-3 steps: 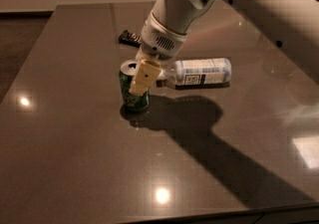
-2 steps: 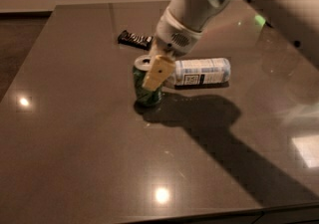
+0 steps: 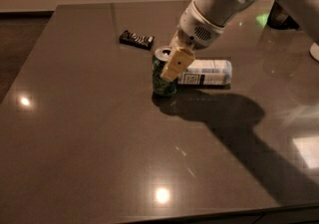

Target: Move green can near blue plastic bottle

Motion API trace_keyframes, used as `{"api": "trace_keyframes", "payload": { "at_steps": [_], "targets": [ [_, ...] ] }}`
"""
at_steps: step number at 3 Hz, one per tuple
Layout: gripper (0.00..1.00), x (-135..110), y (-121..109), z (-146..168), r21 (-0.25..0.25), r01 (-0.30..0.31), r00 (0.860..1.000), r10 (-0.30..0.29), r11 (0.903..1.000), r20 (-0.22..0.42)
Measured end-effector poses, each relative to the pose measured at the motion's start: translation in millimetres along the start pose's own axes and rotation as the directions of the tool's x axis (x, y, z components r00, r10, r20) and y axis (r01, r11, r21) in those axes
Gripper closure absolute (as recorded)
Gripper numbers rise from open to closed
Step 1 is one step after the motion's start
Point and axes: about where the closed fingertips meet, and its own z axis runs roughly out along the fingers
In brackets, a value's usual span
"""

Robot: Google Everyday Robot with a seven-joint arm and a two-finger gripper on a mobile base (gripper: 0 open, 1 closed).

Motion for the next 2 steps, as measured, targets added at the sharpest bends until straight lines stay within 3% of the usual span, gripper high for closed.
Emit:
{"api": "trace_keyframes", "payload": {
  "at_steps": [2],
  "targets": [
    [0.10, 7.0, 2.4, 7.5, -0.008, 0.010, 1.000, -0.011, 0.9999, -0.012]
  ]
}}
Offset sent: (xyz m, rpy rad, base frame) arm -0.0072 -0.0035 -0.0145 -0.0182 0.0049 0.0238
